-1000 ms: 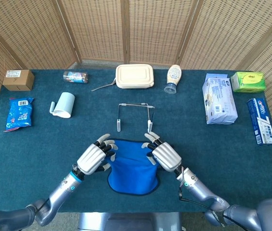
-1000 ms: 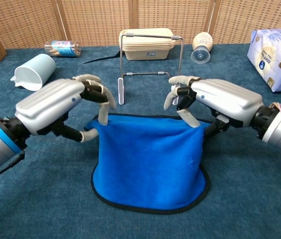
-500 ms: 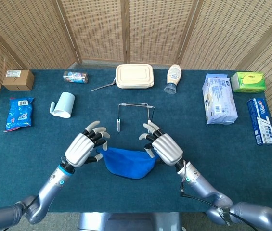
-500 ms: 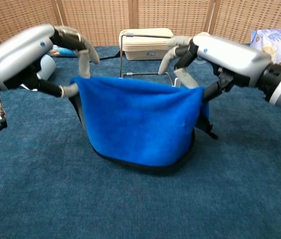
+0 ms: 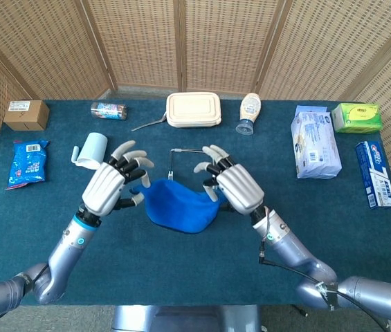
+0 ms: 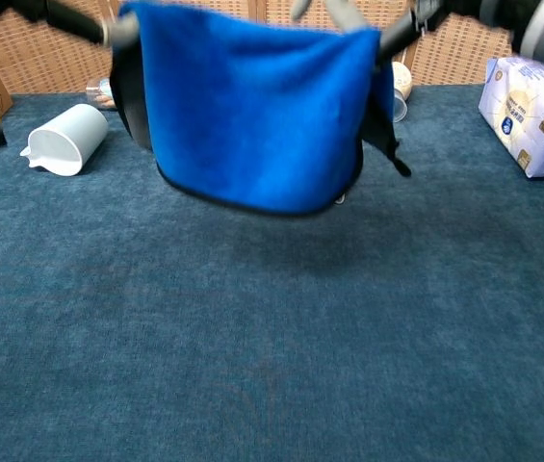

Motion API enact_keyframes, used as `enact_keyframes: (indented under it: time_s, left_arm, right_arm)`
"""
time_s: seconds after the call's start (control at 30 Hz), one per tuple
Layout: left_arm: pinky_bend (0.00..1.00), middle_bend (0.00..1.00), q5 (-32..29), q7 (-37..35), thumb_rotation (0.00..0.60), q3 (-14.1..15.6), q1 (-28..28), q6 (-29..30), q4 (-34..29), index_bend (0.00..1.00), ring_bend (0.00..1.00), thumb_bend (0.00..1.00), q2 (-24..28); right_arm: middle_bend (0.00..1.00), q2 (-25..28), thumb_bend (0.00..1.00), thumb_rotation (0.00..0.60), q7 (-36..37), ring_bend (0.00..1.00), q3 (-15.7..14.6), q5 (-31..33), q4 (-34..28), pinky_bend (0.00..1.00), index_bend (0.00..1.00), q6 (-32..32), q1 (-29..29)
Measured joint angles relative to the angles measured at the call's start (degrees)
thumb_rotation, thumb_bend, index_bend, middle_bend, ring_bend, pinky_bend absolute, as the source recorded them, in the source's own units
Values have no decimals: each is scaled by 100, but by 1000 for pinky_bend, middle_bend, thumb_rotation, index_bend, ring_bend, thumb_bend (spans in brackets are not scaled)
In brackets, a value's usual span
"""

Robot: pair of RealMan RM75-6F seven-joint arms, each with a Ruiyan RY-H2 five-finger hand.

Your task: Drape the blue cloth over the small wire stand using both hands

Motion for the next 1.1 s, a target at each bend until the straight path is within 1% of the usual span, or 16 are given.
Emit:
enact_keyframes:
  time_s: [0.2, 0.37, 0.43, 0.57, 0.77, 0.93, 1.1]
  left_arm:
    - [120, 403, -261, -3, 600, -308, -158, -149, -212, 712, 278, 476, 220]
    - [120, 402, -685, -70, 600, -598, -317, -388, -301, 716, 278, 476, 305]
    - [119, 402, -846, -83, 600, -719, -402, -480, -299, 717, 278, 476, 321]
    - [118, 402, -1081, -111, 600, -871, -539, -631, -256, 717, 278, 475, 319]
    - [117, 401, -1375, -96, 600, -1036, -774, -898, -86, 716, 278, 471, 298]
    - [113, 401, -1576, -115, 600, -1145, -999, -1064, 182, 716, 278, 470, 171]
    - [109, 402, -1645, -157, 600, -1183, -1147, -1132, 392, 717, 277, 466, 55]
  right_arm:
    - [328, 127, 381, 600, 20, 43, 318, 343, -56, 67, 812, -117, 174]
    - [328, 184, 385, 600, 104, 43, 607, 724, 58, 67, 812, -362, 432]
    - [328, 194, 385, 600, 136, 43, 673, 831, 109, 67, 811, -424, 500]
    - [328, 209, 386, 600, 264, 43, 799, 1116, 241, 67, 812, -589, 626]
    - [328, 194, 384, 600, 368, 42, 902, 1333, 509, 67, 810, -734, 795]
    - [329, 116, 384, 600, 419, 42, 946, 1469, 842, 67, 811, -831, 942]
    - [331, 51, 385, 600, 460, 43, 997, 1556, 1136, 67, 811, -916, 1113]
